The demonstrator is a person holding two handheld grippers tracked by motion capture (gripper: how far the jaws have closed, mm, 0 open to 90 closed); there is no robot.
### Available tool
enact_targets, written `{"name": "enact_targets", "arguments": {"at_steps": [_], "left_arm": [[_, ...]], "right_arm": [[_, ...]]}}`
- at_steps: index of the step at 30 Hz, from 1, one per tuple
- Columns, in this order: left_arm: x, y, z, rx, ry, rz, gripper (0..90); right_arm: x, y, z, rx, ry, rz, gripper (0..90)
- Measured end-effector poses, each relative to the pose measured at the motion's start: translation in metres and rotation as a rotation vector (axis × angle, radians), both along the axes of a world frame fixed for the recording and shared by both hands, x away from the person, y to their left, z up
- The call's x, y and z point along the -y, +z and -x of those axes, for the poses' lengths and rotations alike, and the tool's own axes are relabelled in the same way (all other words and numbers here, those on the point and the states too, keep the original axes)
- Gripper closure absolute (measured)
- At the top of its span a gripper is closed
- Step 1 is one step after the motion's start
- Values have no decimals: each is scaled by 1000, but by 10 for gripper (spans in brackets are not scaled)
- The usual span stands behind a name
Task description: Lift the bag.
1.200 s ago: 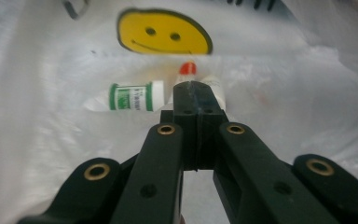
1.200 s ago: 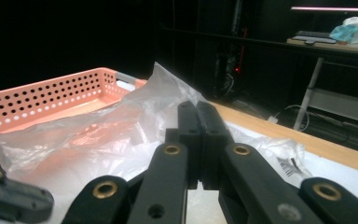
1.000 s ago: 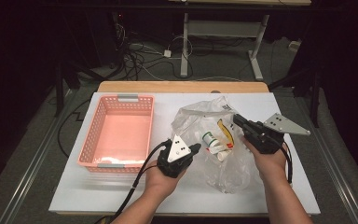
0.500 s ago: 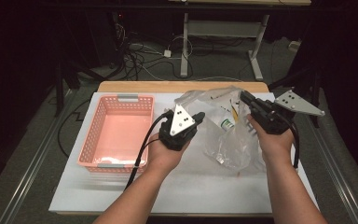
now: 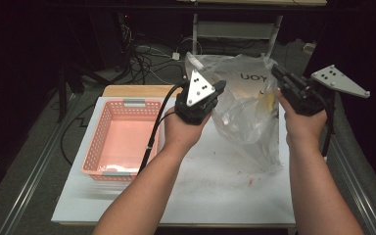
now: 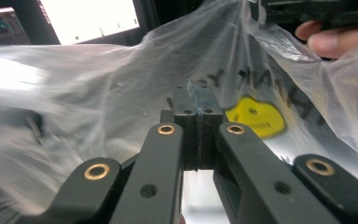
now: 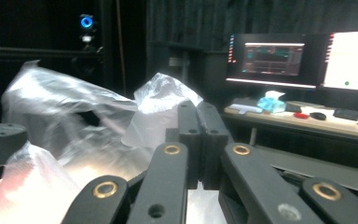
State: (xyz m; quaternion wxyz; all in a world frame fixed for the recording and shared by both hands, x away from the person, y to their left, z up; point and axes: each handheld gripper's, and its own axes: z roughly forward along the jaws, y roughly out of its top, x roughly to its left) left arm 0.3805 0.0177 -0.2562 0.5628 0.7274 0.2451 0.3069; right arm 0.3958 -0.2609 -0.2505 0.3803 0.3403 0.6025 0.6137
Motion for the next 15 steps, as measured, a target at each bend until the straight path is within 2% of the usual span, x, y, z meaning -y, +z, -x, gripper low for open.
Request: {"name": "enact_targets", "arguments": {"at_steps": [3, 6, 9, 15], "left_arm": [[2, 12, -8, 22, 12, 3, 886], [1, 18, -13, 23, 17, 20, 886], [1, 13, -17, 8, 20, 16, 886], [-4, -9, -20, -48, 16, 24, 875]], "right_arm": [[10, 9, -5, 10, -25, -22, 900], [17, 14, -7, 14, -33, -31, 900], [20, 10, -8, 1, -38, -24, 900], [19, -16, -14, -51, -45, -4, 900]]}}
